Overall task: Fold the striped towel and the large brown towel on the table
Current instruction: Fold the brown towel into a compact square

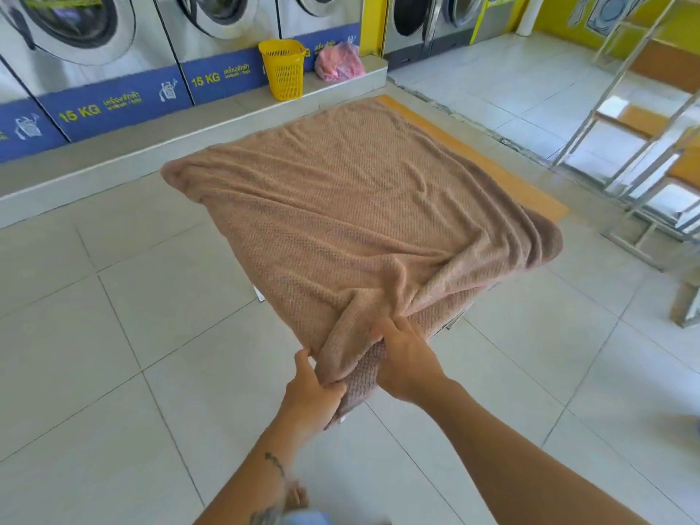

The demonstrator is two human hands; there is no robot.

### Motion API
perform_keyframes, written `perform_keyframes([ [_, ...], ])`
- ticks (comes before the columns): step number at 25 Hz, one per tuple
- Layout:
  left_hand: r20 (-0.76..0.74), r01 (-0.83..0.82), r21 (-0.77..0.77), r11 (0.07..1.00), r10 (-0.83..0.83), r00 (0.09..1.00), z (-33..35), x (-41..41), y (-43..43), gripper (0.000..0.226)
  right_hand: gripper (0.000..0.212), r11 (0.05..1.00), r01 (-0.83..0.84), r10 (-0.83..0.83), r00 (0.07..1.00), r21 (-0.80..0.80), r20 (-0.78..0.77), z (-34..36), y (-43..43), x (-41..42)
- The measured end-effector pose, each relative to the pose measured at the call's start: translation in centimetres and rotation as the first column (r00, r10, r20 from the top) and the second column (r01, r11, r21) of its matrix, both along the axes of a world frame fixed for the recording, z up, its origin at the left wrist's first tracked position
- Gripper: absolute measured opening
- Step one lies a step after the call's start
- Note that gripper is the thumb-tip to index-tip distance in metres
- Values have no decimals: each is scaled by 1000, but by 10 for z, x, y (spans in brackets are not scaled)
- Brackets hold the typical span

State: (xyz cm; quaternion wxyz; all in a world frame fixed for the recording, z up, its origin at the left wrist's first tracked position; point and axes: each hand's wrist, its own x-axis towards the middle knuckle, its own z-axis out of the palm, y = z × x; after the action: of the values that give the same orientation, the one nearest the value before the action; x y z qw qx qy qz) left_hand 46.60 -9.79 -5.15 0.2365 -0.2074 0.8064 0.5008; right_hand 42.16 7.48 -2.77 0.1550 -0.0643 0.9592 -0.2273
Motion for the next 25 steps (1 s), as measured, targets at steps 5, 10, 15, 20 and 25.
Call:
perform_keyframes([
  [5,-466,-1,-439,899,-227,855,-9,14,-7,18,45,986,-18,38,992,167,-121,-7,-9,-5],
  [10,-571,8,-593,805,-427,701,6,17,-13,13,21,988,-26,78,934,150,-348,3,0,-8],
  [15,37,516,-720,464,-718,696,16,21,-5,22,53,900,-115,146,989,420,-41,14,32,6],
  [20,26,522,-642,561,-665,747,12,21,-1,21,65,930,-143,192,974,339,-118,3,22,20],
  [25,-304,404,-622,671,-681,666,11,13,13,22,72,910,-70,135,982,409,-132,-4,29,22],
])
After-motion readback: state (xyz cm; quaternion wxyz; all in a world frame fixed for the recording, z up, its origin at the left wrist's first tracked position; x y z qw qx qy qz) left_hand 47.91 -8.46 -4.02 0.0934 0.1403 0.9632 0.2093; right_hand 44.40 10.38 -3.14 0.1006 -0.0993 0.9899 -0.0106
